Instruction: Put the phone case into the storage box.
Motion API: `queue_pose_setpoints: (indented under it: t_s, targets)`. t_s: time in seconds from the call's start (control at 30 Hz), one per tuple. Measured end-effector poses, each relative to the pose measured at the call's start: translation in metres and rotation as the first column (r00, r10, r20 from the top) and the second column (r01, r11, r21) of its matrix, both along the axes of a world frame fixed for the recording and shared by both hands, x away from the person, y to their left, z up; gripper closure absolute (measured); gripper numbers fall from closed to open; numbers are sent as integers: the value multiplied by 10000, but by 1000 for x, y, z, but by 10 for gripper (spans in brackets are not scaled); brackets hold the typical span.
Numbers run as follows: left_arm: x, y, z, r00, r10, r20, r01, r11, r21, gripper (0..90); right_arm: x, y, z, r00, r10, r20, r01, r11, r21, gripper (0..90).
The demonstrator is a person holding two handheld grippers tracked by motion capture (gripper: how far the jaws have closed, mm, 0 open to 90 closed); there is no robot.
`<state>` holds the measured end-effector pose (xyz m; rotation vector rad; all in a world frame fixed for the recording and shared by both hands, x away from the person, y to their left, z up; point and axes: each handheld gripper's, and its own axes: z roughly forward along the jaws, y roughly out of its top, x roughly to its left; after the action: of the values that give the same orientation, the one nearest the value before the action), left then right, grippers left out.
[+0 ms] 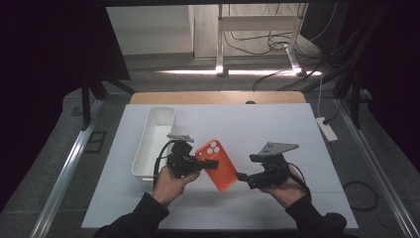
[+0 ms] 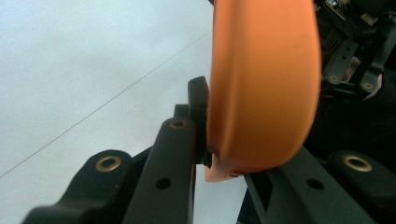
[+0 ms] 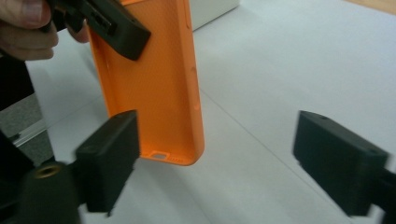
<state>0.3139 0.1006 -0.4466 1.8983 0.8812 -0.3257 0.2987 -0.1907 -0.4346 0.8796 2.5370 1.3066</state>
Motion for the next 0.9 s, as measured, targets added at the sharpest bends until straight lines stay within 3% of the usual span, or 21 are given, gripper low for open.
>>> queue_pose_setpoints:
  t_s: [0.03,0.17,0.37,0.57,0.73,0.8,0.83,0.87,0.9]
  targets:
    - [0,1,2,9998,-154,102,152,9998,125,840,0,1,-1,9995,151,-269,-151,9999,-20,59]
    - [0,2,4,9985,-448,330,440,9988,235,839,-2,5,-2,9981,350,-503,-353,9994,-59,11]
    - [-1,1,7,9923,-1058,636,1038,9940,344,839,-5,11,-3,9927,680,-994,-702,9974,-190,0]
    - [-3,-3,10,9846,-1553,796,1534,9877,297,836,-8,16,-3,9871,1107,-1160,-1121,9937,-59,20]
    - [-5,-9,11,9751,-2007,944,1993,9796,239,835,-9,21,-5,9786,1645,-1236,-1641,9863,136,102]
    - [-6,-11,11,9719,-2143,970,2132,9768,210,835,-9,22,-5,9726,1915,-1321,-1893,9815,287,203]
    - [-6,-11,11,9719,-2143,970,2132,9768,210,835,-9,22,-5,9726,1915,-1321,-1893,9815,287,203]
    - [-7,-12,11,9683,-2282,1020,2282,9735,114,835,-9,22,-6,9688,2082,-1347,-2050,9781,370,306]
    - [-7,-12,11,9683,-2282,1020,2282,9735,114,835,-9,22,-6,9688,2082,-1347,-2050,9781,370,306]
